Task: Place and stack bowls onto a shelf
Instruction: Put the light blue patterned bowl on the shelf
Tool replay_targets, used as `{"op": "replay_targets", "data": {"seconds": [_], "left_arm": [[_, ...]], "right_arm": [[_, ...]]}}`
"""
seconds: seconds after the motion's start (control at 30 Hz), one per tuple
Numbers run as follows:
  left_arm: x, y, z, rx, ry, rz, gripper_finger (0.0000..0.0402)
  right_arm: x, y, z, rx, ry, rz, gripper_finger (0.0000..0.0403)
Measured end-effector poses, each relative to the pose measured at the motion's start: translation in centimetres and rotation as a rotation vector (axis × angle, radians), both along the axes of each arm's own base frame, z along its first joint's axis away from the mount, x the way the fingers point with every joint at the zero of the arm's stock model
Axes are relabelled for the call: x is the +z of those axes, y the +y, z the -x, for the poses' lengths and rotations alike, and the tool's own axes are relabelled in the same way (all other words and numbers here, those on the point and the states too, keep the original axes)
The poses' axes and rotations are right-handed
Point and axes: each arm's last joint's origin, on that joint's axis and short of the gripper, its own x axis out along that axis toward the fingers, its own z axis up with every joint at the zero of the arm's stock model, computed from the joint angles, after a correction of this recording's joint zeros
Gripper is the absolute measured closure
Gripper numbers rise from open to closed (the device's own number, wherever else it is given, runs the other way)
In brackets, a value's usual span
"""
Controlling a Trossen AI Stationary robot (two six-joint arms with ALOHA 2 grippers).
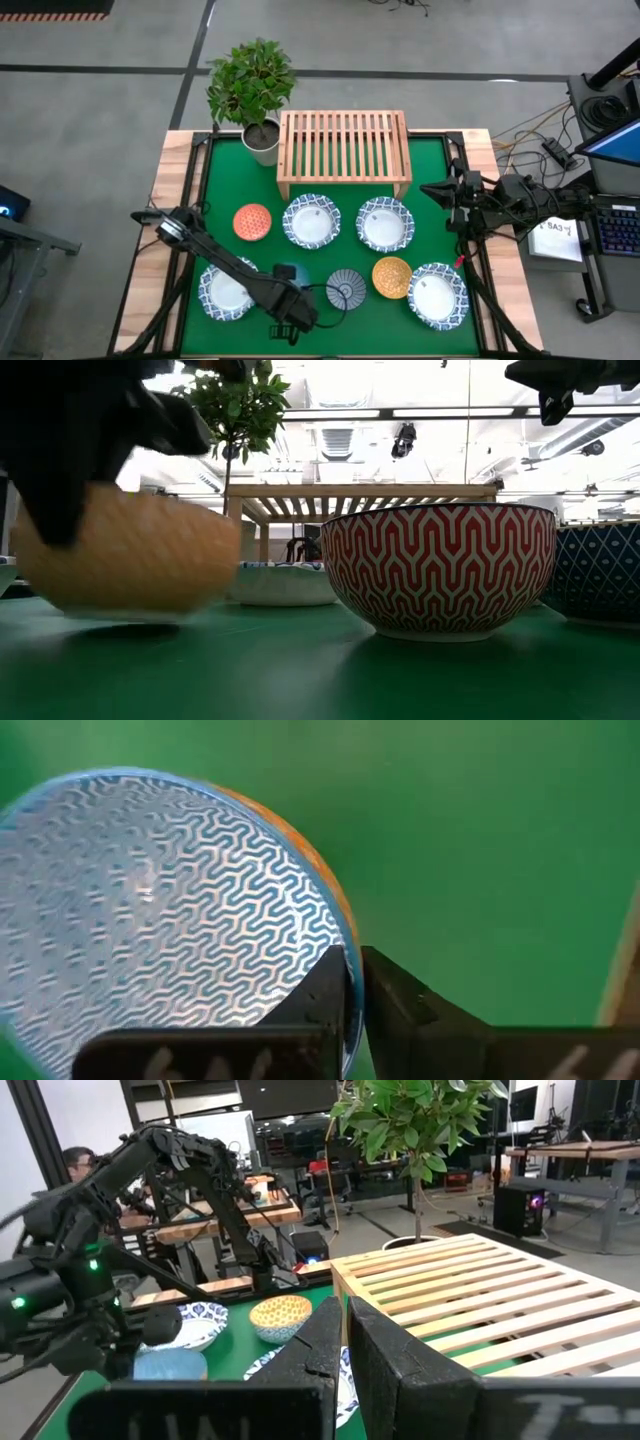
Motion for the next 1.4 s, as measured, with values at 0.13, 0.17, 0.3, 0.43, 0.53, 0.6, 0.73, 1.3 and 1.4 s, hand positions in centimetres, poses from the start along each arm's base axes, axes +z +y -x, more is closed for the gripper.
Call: {"op": "replay_targets", "data": {"seconds": [0.13,0.17,0.3,0.43,0.53,0.6,0.73,1.3,1.4], "left_arm": [[3.1,0.0,0.1,-0.056,-0.007,-0.021,0.0398],[4.0,0.0,0.1,-0.077,-0.019,-0.039,0.0399],[7.6,0.6,-0.3,-0.157,-0.075,-0.104,0.0399],[11.5,2.5,-0.9,-0.195,-0.15,-0.192,0.04],[14.0,4.8,-1.7,-0.197,-0.22,-0.279,0.04],[15.4,6.6,-2.3,-0.195,-0.254,-0.335,0.04],[17.3,11.2,-3.6,-0.191,-0.292,-0.411,0.0398],[17.6,34.3,-3.8,0.15,-0.233,-0.324,0.0395],[17.5,35.9,-3.3,0.185,-0.237,-0.289,0.0395]], "right_arm": [[0.0,0.0,0.0,0.0,0.0,-0.003,0.039],[0.0,0.0,0.0,0.0,-0.001,-0.003,0.039],[0.0,0.0,0.0,0.0,-0.001,-0.004,0.039],[0.0,0.0,0.0,0.0,-0.001,-0.006,0.039],[0.0,0.0,0.0,0.0,-0.001,-0.006,0.039],[0.0,0.0,0.0,0.0,-0.001,-0.002,0.039],[0.0,0.0,0.0,0.0,0.0,0.0,0.039],[-0.4,0.0,0.0,0.0,0.037,0.006,0.039],[-0.4,0.0,0.0,0.0,0.037,0.006,0.039]]}}
